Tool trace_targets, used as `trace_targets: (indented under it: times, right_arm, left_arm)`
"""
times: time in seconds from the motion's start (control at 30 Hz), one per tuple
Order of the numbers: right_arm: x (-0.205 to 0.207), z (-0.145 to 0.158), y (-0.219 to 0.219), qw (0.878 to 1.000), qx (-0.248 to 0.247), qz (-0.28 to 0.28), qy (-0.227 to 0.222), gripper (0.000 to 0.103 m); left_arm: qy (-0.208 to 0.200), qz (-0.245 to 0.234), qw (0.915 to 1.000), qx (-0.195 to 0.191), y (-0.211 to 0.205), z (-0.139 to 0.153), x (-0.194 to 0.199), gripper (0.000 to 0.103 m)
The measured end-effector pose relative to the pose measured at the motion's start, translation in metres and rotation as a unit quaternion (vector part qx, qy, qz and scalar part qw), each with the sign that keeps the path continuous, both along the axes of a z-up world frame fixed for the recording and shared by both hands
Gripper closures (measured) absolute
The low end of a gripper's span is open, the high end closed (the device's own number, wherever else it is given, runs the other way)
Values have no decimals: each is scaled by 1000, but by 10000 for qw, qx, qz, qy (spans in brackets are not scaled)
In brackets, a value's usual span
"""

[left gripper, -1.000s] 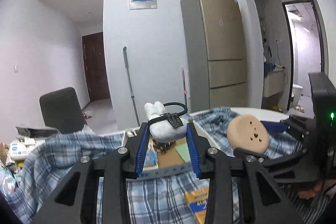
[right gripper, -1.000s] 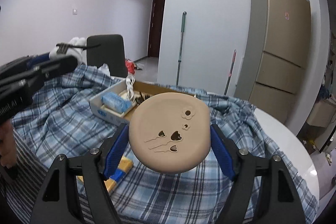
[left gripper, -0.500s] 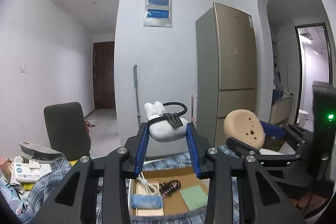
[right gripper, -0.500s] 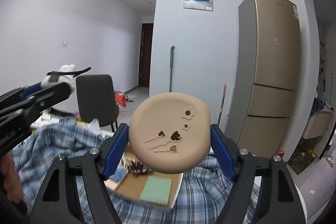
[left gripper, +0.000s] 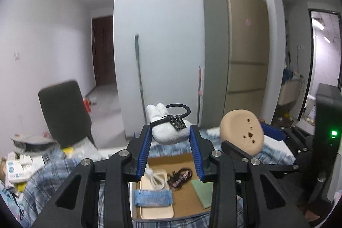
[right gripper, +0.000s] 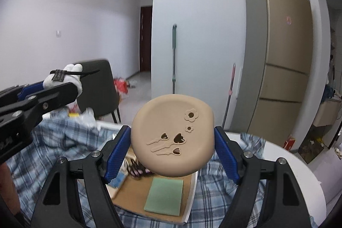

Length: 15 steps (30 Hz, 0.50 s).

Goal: Organize soft objects
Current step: 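Carry the white case with the left gripper while the right gripper carries the beige pad over the box, then open the left gripper over the box while the right gripper releases the beige pad onto the green pad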

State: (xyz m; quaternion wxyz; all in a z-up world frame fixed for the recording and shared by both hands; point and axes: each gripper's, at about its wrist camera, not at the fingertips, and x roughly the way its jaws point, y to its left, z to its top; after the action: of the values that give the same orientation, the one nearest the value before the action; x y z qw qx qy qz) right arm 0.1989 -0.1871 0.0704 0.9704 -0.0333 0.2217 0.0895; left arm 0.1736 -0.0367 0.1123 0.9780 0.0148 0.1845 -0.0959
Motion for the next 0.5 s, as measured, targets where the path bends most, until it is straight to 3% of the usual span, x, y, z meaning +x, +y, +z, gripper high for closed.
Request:
trace_targets:
  times: [0.2, 0.47, 0.5]
  right_arm:
    - [23, -52, 5, 9974, -50, 89, 709, 27]
    - [34, -97, 13, 9911, -416, 250, 1238, 27]
    - [35, -98, 14, 9905, -427, 291, 1272, 27]
  left_arm:
    - [913, 323, 9953, -33, 8, -54, 46, 66]
    - [1437, 394, 9888, 66, 12, -101, 69, 66]
    - [1472, 407, 9882, 57, 13, -105, 71, 62]
